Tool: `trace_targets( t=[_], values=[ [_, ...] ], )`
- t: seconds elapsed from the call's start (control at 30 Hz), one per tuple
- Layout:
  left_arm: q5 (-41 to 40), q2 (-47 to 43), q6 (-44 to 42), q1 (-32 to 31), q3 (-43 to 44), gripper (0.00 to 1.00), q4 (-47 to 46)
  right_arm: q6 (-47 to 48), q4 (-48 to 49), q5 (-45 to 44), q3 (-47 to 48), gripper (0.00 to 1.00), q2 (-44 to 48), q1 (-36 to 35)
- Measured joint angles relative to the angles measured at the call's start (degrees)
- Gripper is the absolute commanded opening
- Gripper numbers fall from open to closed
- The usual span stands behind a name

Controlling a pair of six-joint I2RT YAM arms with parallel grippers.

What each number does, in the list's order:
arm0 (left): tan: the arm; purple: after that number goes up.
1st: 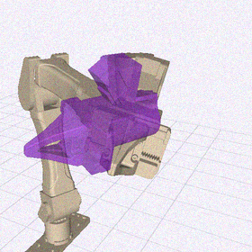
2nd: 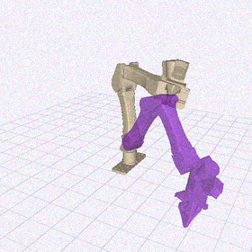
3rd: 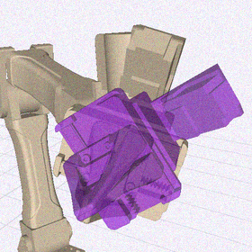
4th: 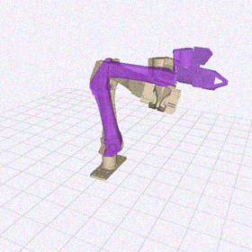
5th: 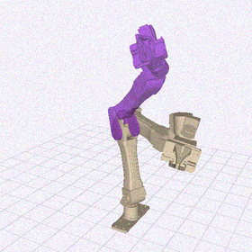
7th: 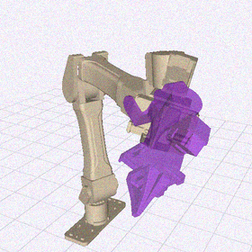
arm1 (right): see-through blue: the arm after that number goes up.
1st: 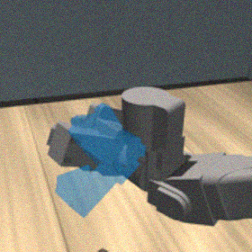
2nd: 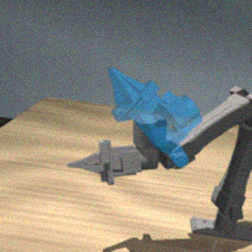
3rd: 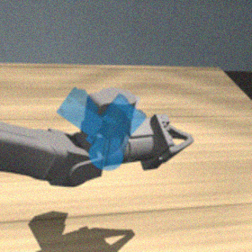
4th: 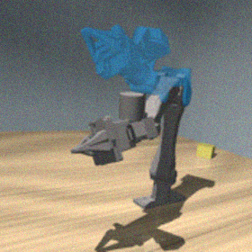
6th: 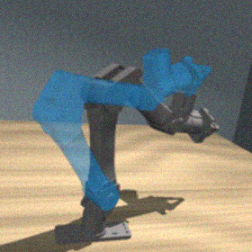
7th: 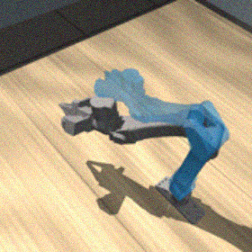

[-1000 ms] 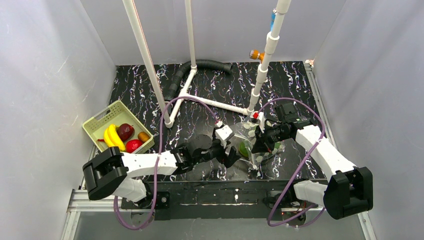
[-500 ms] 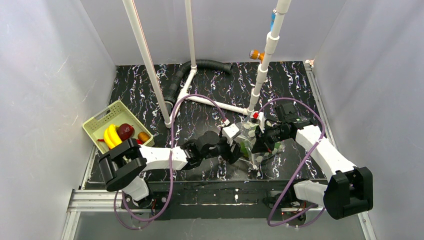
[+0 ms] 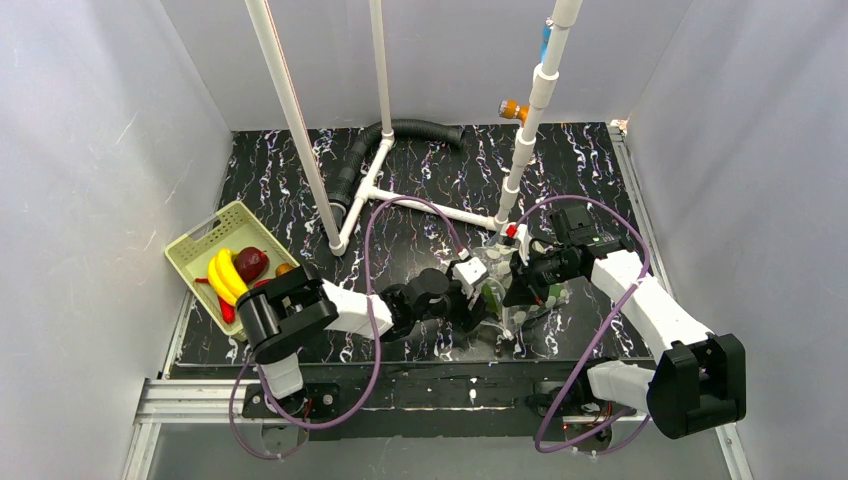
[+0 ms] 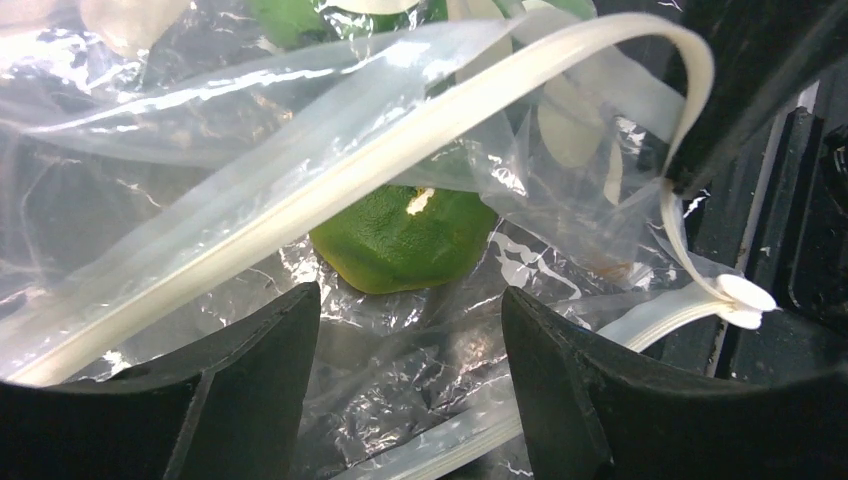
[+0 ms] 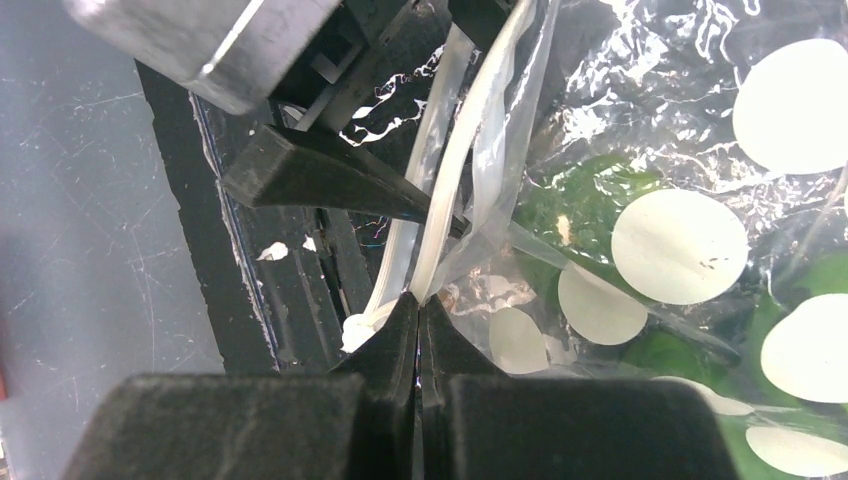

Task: Open the zip-top bag and remove the fake food
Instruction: Pick up the fake fruit from the zipper food storage bag.

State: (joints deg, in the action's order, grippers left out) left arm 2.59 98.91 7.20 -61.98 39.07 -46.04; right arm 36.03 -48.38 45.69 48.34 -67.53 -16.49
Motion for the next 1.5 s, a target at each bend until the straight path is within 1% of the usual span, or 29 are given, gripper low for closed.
trace_targets(
  t=[0.1, 0.33, 0.5, 0.6, 0.77, 1.0, 1.23, 1.33, 1.4, 1.5],
  values=[
    [-0.02, 1.68, -0.48, 0.00, 0.09, 0.68, -2.08, 0.02, -0.02, 0.15, 0.00, 0.01, -0.02, 0.00],
    [0.61, 5.25, -0.96, 0.00, 1.99, 0.76, -5.64, 0.09, -0.17, 0.59, 0.00, 0.01, -0.02, 0.00],
    [1.79, 7.28, -0.83, -0.09, 2.43, 0.79, -8.17, 0.17, -0.28, 0.68, 0.00, 0.01, -0.13, 0.00],
    [2.03, 9.31, -1.01, -0.13, 3.32, 0.84, -9.73, 0.17, -0.44, 0.83, 0.00, 0.01, -0.33, 0.00],
    [2.25, 12.66, -1.73, -0.46, 4.24, 0.84, -13.66, 0.17, -0.87, 0.94, 0.00, 0.01, -0.90, 0.00],
    [1.57, 17.84, -2.34, -0.90, 5.66, 0.81, -19.39, 0.20, -1.16, 0.90, 0.02, 0.01, -1.20, 0.04],
    [-1.11, 19.98, -2.58, -1.29, 6.93, 0.79, -21.66, 0.24, -1.20, 0.00, 0.17, 0.01, -1.20, 0.50],
    [-1.70, 20.79, -2.49, -1.36, 7.30, 0.77, -22.67, 0.28, -1.14, -0.59, 0.33, 0.01, -1.20, 0.59],
    [-1.81, 20.98, -2.51, -1.42, 7.52, 0.70, -22.73, 0.28, -1.14, -0.76, 0.33, 0.01, -1.20, 0.66],
    [-1.99, 21.11, -2.51, -1.53, 7.91, 0.55, -22.64, 0.35, -1.09, -1.05, 0.50, 0.01, -1.20, 0.70]
  ],
)
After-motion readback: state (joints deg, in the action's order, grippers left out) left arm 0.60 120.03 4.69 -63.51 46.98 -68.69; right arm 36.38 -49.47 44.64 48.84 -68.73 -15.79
